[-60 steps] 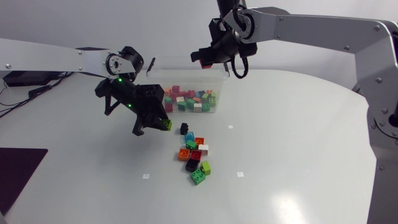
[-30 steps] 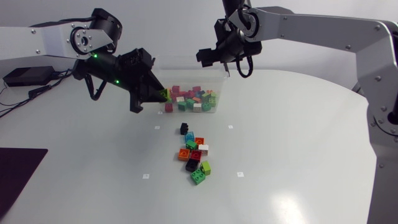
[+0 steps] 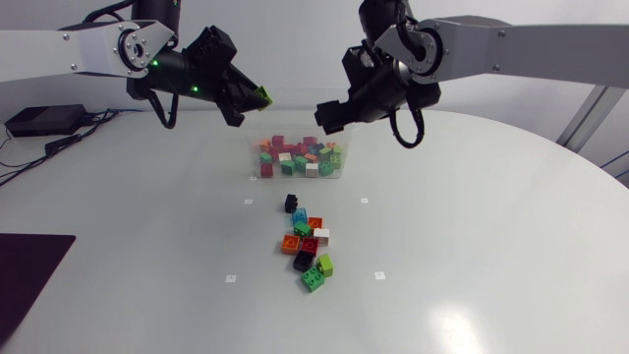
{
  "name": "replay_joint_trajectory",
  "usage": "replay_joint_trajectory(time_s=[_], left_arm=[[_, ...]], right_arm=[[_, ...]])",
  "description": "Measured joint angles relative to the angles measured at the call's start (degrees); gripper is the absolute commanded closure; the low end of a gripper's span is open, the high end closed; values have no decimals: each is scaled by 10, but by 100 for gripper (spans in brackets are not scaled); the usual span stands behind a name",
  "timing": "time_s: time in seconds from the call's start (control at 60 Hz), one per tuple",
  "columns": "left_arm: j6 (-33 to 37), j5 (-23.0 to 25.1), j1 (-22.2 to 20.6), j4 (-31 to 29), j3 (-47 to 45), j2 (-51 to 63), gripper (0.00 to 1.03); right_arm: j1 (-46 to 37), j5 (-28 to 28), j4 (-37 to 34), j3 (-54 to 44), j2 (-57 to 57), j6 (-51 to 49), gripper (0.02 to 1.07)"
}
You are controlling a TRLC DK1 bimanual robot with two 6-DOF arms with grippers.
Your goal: Place the duplo bricks in the container
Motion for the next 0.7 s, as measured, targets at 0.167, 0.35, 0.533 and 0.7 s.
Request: replay_joint_trajectory(time_s=[0.167, 0.35, 0.533, 0.7], left_arm=[[-39, -3, 9, 40, 26, 37, 73], [-67, -16, 9, 58, 57, 77, 73], [-91, -26, 10, 67, 109, 123, 73], [-110, -39, 8, 77, 136, 146, 72]], right_arm=[[5, 0, 7, -51, -19, -2, 17], [20, 0, 13, -87, -27, -10, 17], [51, 0, 14, -94, -25, -10, 17], [83, 2, 14, -94, -5, -10, 18]])
